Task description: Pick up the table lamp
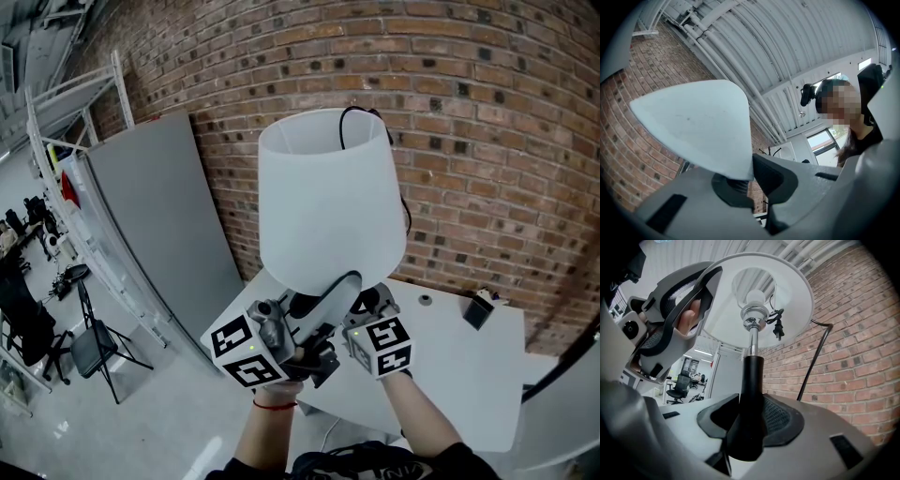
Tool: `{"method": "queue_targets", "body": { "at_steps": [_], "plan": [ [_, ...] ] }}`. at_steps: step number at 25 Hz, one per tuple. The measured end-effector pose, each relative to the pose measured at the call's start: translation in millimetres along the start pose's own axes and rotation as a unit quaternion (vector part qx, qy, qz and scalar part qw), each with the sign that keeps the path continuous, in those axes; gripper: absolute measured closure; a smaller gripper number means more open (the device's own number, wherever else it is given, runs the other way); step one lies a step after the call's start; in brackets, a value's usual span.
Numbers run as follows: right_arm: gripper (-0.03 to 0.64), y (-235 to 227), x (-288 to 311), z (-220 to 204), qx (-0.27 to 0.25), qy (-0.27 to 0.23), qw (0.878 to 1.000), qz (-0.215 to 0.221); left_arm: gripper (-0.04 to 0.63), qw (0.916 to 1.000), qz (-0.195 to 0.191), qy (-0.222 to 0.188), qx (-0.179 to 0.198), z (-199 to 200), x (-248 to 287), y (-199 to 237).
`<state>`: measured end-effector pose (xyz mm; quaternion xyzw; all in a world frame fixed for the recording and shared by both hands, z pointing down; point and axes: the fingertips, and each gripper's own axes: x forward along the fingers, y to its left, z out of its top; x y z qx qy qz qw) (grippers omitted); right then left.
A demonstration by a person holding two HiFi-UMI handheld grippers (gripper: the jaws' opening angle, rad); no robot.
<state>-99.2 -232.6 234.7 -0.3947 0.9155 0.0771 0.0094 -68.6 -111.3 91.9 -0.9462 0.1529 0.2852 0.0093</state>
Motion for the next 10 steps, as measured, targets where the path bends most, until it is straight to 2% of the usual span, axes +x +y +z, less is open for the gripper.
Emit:
{"method": "queue_targets", "body": {
  "at_steps": [10],
  "plan": [
    [0.459, 0.6, 4.0, 3.8, -0.003, -0.005, 1.000, -0.003, 0.587, 1.0000, -0.004, -0.004, 0.001, 4.6, -2.2, 1.3]
  ]
}}
